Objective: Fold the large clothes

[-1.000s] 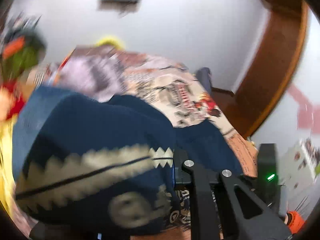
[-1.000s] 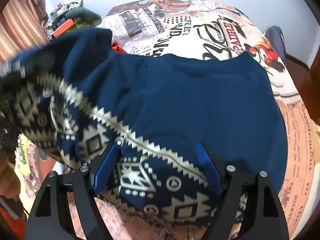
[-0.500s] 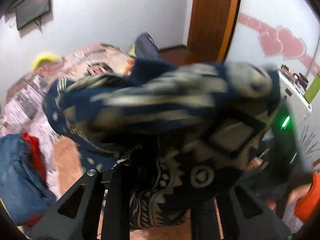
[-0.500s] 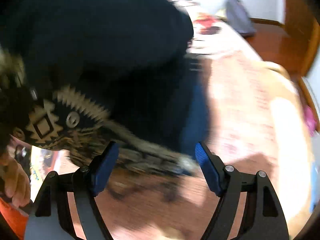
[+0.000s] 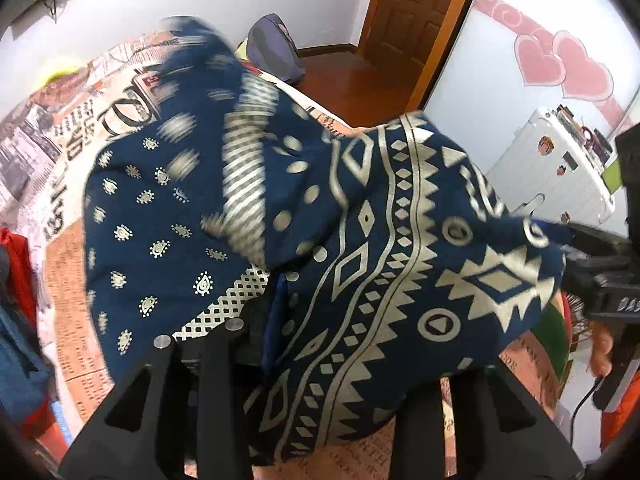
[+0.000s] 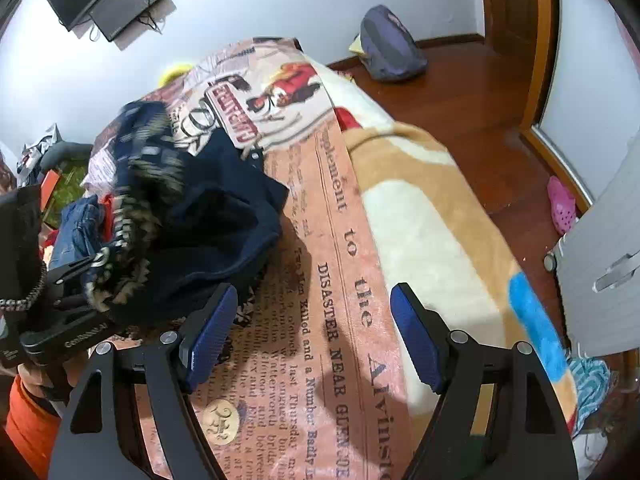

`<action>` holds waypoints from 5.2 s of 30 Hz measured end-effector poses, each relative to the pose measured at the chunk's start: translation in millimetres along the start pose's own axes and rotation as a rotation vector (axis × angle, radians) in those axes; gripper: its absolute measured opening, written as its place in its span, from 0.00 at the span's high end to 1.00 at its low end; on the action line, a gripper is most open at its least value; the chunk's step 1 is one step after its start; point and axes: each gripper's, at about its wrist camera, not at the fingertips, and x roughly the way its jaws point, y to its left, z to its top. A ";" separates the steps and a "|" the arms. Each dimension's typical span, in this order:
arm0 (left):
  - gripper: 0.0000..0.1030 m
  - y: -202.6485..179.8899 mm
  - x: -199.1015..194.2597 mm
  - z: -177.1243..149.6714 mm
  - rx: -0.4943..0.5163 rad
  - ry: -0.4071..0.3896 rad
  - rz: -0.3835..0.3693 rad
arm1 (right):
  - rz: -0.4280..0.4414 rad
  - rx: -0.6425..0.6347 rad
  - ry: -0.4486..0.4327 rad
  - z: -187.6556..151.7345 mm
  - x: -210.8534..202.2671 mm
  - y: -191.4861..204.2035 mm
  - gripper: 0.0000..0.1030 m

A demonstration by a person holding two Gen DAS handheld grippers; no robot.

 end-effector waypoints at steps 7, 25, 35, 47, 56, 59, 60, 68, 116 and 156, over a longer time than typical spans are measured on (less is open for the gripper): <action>0.48 2.6 -45.5 -11.0 -0.036 -0.040 -0.036 | 0.032 -0.076 -0.099 15.0 -27.9 26.1 0.25; 0.25 91.6 -42.3 -49.2 -0.179 -0.037 0.134 | 0.019 -0.158 0.102 -10.7 64.3 59.9 0.26; 0.24 108.8 -44.5 -71.4 -0.239 -0.046 0.123 | -0.021 -0.210 0.089 -11.5 53.7 47.9 0.26; 0.24 128.8 -61.9 -29.9 -0.290 -0.119 0.089 | 0.127 -0.125 0.031 37.0 66.0 47.1 0.25; 0.19 145.8 0.7 -13.5 -0.435 -0.025 -0.134 | 0.286 0.010 0.181 50.1 129.7 24.2 0.24; 0.11 154.3 14.8 -12.4 -0.483 -0.003 -0.203 | 0.323 0.041 0.203 53.8 141.2 18.4 0.21; 0.09 155.8 17.5 -12.5 -0.493 0.000 -0.215 | 0.337 0.050 0.214 55.3 145.0 17.6 0.21; 0.05 170.8 45.2 -5.5 -0.604 0.045 -0.343 | 0.434 0.087 0.286 68.9 167.6 23.2 0.18; 0.42 386.5 -250.3 -84.0 -0.571 -0.423 -0.038 | 0.648 -0.347 0.129 107.6 144.6 382.2 0.71; 0.15 332.5 -231.8 -229.9 -0.622 -0.206 0.398 | 0.277 -0.591 0.174 -7.7 141.4 369.8 0.40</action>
